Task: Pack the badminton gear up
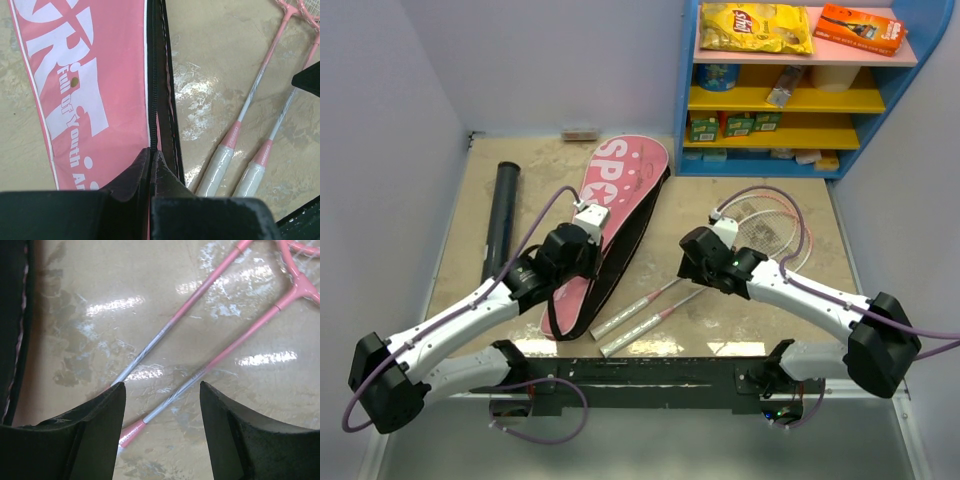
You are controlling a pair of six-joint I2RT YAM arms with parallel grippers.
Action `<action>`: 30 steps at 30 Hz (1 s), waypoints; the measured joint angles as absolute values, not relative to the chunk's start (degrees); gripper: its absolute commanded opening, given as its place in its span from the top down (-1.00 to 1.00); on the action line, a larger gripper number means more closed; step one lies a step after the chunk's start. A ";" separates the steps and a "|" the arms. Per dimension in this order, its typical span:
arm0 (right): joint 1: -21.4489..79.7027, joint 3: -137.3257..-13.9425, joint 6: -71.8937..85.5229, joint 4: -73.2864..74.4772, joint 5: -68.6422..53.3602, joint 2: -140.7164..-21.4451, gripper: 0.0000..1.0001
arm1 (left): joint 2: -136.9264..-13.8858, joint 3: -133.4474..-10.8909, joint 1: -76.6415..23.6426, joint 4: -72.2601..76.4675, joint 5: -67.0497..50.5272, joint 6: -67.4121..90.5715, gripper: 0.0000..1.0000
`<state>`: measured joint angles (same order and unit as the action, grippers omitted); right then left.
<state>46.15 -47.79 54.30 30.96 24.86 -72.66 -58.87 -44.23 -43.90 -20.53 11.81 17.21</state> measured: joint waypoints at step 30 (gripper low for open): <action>45.41 -45.71 78.13 29.91 24.10 -87.55 1.00 | -48.95 -40.84 -39.90 -21.91 5.50 13.89 1.00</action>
